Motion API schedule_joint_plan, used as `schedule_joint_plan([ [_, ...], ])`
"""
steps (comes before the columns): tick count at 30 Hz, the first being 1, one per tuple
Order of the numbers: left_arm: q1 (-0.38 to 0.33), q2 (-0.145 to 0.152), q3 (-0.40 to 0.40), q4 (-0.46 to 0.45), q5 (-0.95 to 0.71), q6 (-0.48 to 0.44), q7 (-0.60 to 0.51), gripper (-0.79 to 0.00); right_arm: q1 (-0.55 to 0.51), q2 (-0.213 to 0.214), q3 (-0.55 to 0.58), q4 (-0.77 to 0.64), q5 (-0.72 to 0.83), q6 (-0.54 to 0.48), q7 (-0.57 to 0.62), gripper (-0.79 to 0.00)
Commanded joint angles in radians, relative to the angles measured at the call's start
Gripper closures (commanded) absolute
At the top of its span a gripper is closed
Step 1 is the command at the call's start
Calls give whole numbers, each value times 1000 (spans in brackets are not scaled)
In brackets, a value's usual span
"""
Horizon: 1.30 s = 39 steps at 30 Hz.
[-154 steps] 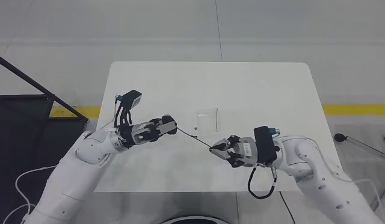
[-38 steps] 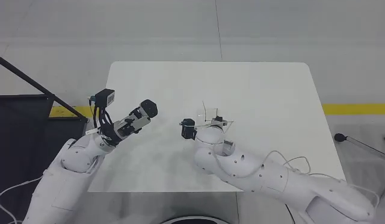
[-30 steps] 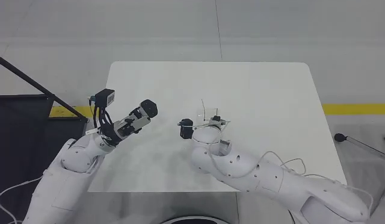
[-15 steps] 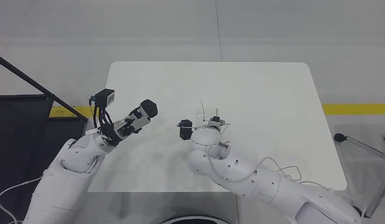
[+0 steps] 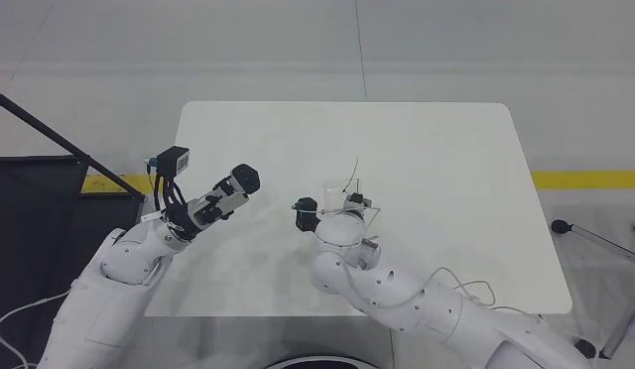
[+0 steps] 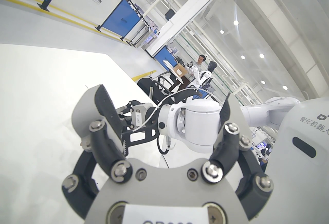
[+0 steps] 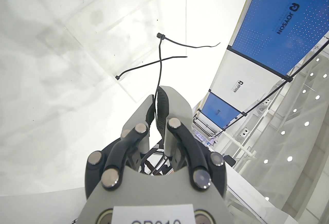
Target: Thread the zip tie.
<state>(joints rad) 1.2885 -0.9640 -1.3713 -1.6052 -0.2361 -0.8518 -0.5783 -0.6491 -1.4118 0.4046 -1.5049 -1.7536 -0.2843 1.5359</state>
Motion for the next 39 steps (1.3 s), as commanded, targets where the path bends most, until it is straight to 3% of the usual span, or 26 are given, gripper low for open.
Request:
schedule_joint_plan([
  [1, 0, 0, 0, 0, 0, 0, 0, -785, -2, 0, 2, -2, -4, 0, 0, -68],
  [19, 0, 0, 0, 0, 0, 0, 0, -785, 12, 14, -87, -45, -11, 0, 0, -49],
  [22, 0, 0, 0, 0, 0, 0, 0, -785, 22, 19, -100, -45, 0, 0, 0, -71],
  [27, 0, 0, 0, 0, 0, 0, 0, -785, 39, 25, -122, -45, 23, 0, 0, -215],
  [39, 0, 0, 0, 0, 0, 0, 0, -785, 70, 35, -157, -63, 59, 0, 0, -222],
])
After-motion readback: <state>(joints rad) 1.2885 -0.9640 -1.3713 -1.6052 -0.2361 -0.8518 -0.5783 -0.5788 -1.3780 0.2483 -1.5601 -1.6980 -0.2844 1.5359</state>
